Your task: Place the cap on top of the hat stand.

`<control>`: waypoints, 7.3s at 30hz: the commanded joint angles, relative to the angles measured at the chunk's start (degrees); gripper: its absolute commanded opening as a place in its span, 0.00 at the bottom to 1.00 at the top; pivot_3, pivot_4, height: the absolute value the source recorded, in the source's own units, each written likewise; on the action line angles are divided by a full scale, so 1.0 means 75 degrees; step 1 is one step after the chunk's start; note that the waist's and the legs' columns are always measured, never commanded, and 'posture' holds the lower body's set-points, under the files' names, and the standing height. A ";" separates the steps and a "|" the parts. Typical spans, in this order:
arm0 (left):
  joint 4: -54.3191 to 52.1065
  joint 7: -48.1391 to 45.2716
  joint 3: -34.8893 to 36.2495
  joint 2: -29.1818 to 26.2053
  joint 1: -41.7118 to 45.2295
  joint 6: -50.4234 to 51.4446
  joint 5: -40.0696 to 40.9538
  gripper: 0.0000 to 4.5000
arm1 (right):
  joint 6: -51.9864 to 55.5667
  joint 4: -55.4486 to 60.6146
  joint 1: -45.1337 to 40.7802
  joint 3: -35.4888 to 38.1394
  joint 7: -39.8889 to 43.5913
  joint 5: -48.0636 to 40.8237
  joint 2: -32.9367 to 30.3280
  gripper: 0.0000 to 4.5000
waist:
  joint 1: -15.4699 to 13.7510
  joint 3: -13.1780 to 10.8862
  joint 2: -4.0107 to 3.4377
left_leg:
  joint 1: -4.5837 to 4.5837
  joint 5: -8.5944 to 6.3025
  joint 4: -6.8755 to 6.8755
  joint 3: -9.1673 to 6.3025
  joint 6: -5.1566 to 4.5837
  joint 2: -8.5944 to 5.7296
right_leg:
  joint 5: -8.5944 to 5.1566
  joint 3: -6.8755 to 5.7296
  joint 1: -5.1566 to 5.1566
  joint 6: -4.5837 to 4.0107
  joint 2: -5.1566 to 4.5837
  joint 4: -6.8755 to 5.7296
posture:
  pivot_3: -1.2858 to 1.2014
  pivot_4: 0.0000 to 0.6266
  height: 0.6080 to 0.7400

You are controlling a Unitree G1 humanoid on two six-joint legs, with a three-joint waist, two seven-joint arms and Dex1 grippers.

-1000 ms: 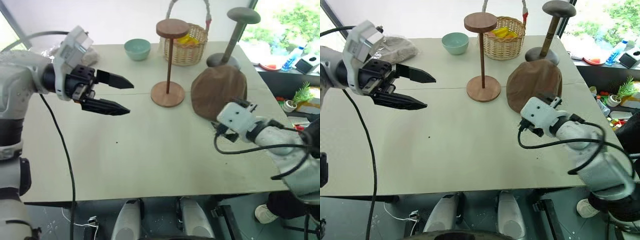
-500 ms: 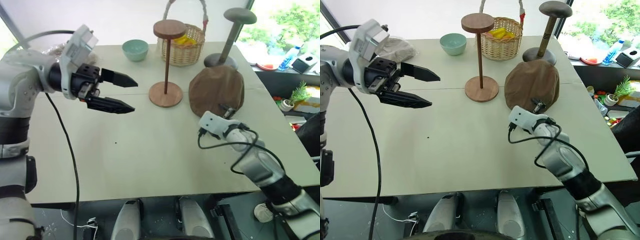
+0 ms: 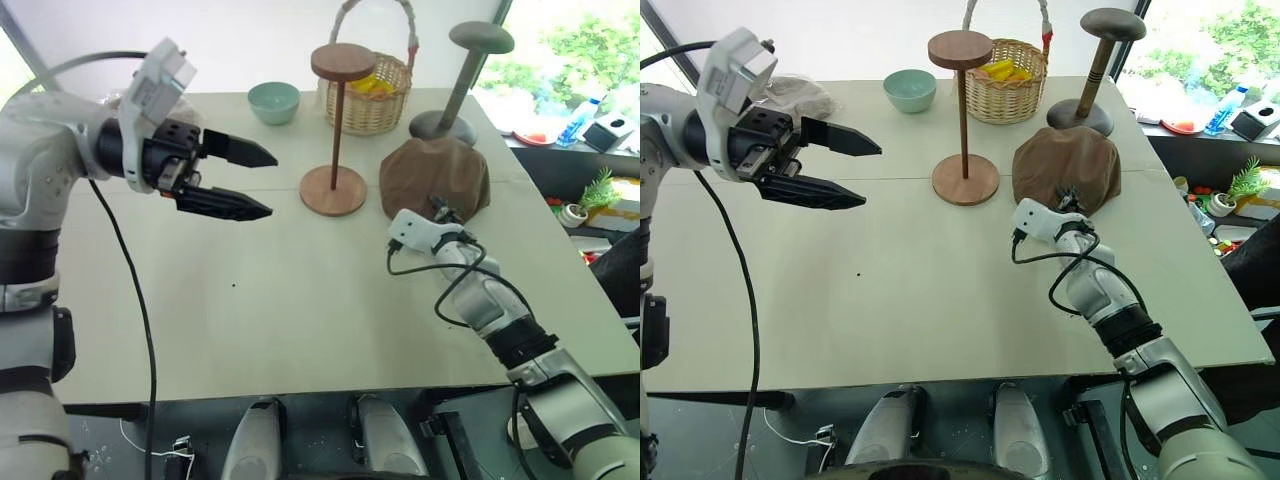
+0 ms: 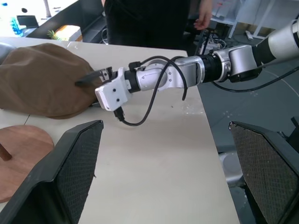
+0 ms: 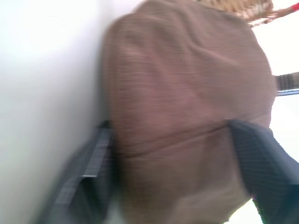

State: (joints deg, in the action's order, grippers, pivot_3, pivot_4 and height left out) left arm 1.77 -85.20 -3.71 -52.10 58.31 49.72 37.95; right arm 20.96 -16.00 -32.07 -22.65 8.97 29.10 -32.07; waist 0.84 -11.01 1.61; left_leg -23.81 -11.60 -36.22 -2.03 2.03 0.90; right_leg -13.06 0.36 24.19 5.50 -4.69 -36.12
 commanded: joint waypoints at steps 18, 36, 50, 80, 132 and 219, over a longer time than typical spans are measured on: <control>0.0143 0.0649 0.0757 -0.0054 0.0200 -0.0136 0.0075 1.00 | 0.1047 0.3196 -0.0033 0.2750 0.1702 -0.0369 -0.1493 0.01 | 0.0013 -0.0023 -0.0033 | -0.0018 0.0000 0.0008 0.0001 0.0000 0.0000 | -0.0002 0.0001 0.0023 0.0004 0.0002 -0.0001 | 0.52 0.24 1.00; 0.2106 0.1083 0.1461 -0.0985 0.1356 -0.1434 -0.0801 1.00 | -0.2805 -0.1254 -0.6437 0.1998 0.1879 -0.1313 -0.0070 0.01 | 0.0346 -0.0045 -0.0059 | -0.0026 -0.0002 0.0051 0.0030 -0.0003 0.0003 | 0.0013 0.0031 0.0072 0.0040 0.0009 -0.0008 | 0.52 0.24 1.00; 0.1588 0.1446 0.2017 -0.1617 0.0836 -0.1010 -0.0646 1.00 | -0.2718 0.1476 -0.4339 0.1526 0.3044 -0.1343 0.0317 0.01 | 0.0232 -0.0046 -0.0057 | -0.0093 -0.0001 0.0025 0.0030 -0.0002 0.0002 | 0.0018 0.0038 0.0141 0.0049 0.0009 -0.0048 | 0.52 0.24 1.00; 0.1968 0.0937 0.0968 -0.0385 0.1339 -0.1598 -0.1256 1.00 | -0.2414 0.4111 -0.1358 0.1819 0.3934 -0.1389 -0.0160 0.88 | 0.0202 -0.0043 -0.0049 | -0.0079 0.0001 -0.0002 0.0032 0.0000 0.0000 | 0.0015 0.0048 0.0144 0.0049 0.0011 -0.0107 | 0.52 0.24 1.00; 0.0808 0.5056 -0.2427 0.2620 0.0741 -0.7108 -0.8308 1.00 | 0.6110 0.2804 -0.4003 0.4339 0.7686 -1.0248 -0.4321 1.00 | -0.0002 -0.0044 -0.0051 | -0.0067 -0.0001 -0.0006 0.0054 -0.0003 0.0000 | 0.0014 0.0071 0.0141 0.0048 0.0011 -0.0106 | 0.52 0.24 1.00; 0.8090 0.6230 -0.0934 0.2341 0.1413 -1.7352 -0.6096 0.20 | 0.6522 0.2982 -0.3861 0.4759 0.7064 -1.0919 -0.4686 1.00 | -0.0012 -0.0043 -0.0052 | -0.0073 -0.0001 -0.0016 0.0061 -0.0002 0.0000 | 0.0017 0.0070 0.0144 0.0049 0.0007 -0.0108 | 0.52 0.24 1.00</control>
State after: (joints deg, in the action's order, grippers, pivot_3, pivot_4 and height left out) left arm 62.60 -39.76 -11.57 -33.57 67.96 -79.60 -7.75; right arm 70.27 5.00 -60.52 10.51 62.18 -52.12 -66.03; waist 0.75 -11.33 1.22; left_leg -24.36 -11.61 -36.34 -1.57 2.02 0.90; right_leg -12.93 0.88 25.28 5.87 -4.63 -36.94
